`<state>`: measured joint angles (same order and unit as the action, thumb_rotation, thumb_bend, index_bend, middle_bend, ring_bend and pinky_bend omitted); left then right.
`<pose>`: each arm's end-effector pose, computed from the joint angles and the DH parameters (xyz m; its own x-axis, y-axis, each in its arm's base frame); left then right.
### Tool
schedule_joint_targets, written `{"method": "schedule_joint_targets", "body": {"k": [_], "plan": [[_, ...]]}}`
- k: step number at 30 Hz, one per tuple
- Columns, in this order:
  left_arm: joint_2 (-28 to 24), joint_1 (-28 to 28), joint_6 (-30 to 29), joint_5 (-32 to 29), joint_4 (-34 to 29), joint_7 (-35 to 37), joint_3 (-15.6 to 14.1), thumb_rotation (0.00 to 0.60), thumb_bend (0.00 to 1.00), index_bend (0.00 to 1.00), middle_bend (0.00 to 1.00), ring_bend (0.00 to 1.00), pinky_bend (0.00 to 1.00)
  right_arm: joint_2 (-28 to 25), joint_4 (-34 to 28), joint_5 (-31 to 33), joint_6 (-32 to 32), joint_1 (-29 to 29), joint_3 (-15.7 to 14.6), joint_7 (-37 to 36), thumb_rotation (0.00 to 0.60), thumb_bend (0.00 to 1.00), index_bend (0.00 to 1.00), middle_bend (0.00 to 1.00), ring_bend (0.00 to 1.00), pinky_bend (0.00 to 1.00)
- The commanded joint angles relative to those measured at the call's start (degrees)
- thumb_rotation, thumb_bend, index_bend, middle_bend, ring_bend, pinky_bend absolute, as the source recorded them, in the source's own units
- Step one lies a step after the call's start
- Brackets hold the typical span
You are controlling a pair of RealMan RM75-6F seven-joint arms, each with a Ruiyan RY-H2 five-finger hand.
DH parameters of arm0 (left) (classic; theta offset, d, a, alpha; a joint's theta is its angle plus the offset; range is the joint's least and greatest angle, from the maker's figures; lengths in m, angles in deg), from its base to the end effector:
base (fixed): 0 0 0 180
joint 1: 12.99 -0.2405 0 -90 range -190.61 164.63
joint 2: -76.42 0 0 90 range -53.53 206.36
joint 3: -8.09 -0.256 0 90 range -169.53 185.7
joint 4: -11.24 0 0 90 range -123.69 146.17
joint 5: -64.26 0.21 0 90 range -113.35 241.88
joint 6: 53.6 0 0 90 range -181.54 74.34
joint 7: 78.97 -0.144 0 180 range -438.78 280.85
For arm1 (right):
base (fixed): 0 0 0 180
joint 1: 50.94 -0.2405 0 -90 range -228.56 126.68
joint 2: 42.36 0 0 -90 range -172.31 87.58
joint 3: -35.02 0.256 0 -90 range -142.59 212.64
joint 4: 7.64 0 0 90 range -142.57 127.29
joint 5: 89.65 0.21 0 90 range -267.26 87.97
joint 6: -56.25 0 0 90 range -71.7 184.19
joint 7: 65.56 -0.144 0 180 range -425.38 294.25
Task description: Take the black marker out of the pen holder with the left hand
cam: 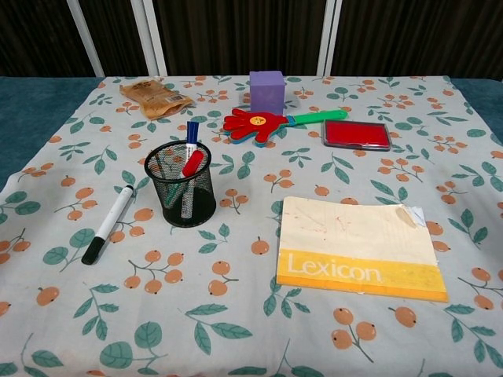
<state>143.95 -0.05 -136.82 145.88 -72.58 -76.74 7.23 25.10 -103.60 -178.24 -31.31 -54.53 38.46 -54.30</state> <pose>-0.3243 0.2162 0.1472 0.4436 0.0273 0.8958 0.8955 -0.0527 -0.4418 -0.2877 -0.1748 0.1408 0.4643 0.0424 0.8846 -0.8842 -0.0341 0.4658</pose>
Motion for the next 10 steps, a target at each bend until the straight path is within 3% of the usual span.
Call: {"method": "schedule_joint_targets", "body": {"k": [1,10], "plan": [[0.06,-1.30,-1.88,0.39,0.39,0.26,0.35,0.600,0.09,0.27,0.07,0.00,0.00,-0.07,0.05,-0.11,-0.12,0.01,0.02,-0.16,0.600,0.03,0.01,0.00,0.00,0.15],[-2.02,-2.42,-0.66,-0.57,-1.57,0.82,1.16,0.600,0.09,0.27,0.07,0.00,0.00,-0.19,0.13,-0.44,-0.20,0.02,-0.09,-0.56,0.600,0.03,0.01,0.00,0.00,0.15]]}}
